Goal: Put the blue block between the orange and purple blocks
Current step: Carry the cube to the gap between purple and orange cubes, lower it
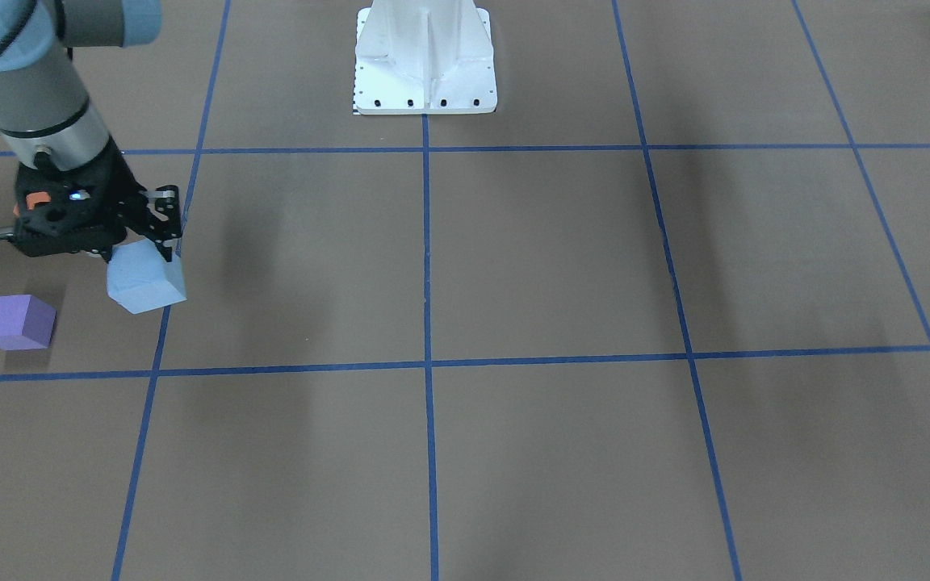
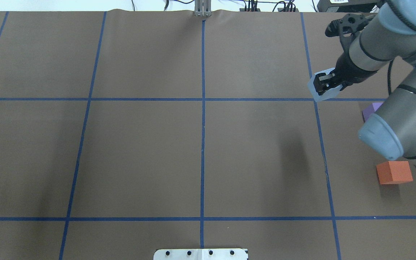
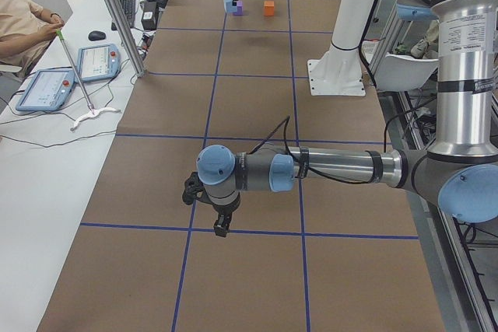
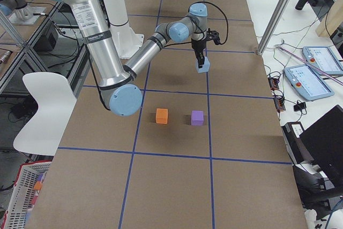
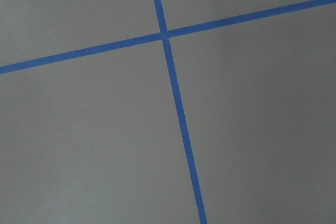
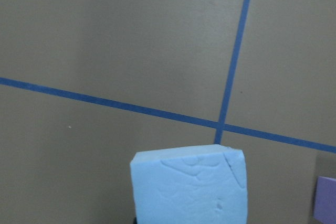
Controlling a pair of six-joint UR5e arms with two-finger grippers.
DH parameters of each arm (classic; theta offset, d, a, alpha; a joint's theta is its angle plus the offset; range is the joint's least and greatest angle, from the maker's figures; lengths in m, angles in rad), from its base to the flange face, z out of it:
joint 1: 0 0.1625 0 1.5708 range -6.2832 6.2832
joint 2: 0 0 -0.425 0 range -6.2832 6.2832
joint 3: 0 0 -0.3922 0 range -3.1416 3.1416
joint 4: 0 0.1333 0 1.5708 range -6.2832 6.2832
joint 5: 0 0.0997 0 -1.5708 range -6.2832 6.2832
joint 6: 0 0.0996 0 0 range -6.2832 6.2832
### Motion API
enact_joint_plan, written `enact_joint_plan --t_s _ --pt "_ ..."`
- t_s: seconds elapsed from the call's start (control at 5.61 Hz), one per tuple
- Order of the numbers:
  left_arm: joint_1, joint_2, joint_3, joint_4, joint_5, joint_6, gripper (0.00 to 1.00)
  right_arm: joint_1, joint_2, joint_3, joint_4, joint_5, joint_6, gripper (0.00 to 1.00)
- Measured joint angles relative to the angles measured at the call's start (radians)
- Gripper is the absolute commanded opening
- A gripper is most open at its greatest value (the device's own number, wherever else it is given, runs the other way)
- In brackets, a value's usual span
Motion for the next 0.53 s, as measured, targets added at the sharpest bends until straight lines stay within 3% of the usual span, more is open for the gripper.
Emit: enact_joint_plan --t_s 0.18,0.36,0.53 --pt "-0.002 0.001 0.0 -0.012 -0.007 -0.001 1.0 0.067 -0.123 0.021 0.008 0.019 -0.089 0.29" --pt "-0.002 0.001 0.0 -0.016 -0.01 0.001 1.0 0.103 -0.249 0.027 0.068 0.03 -0.118 0.3" --pt "-0.003 0.0 -0.002 -0.017 -0.011 0.002 1.0 0.113 -0.365 0.014 0.203 0.035 -0.05 0.34"
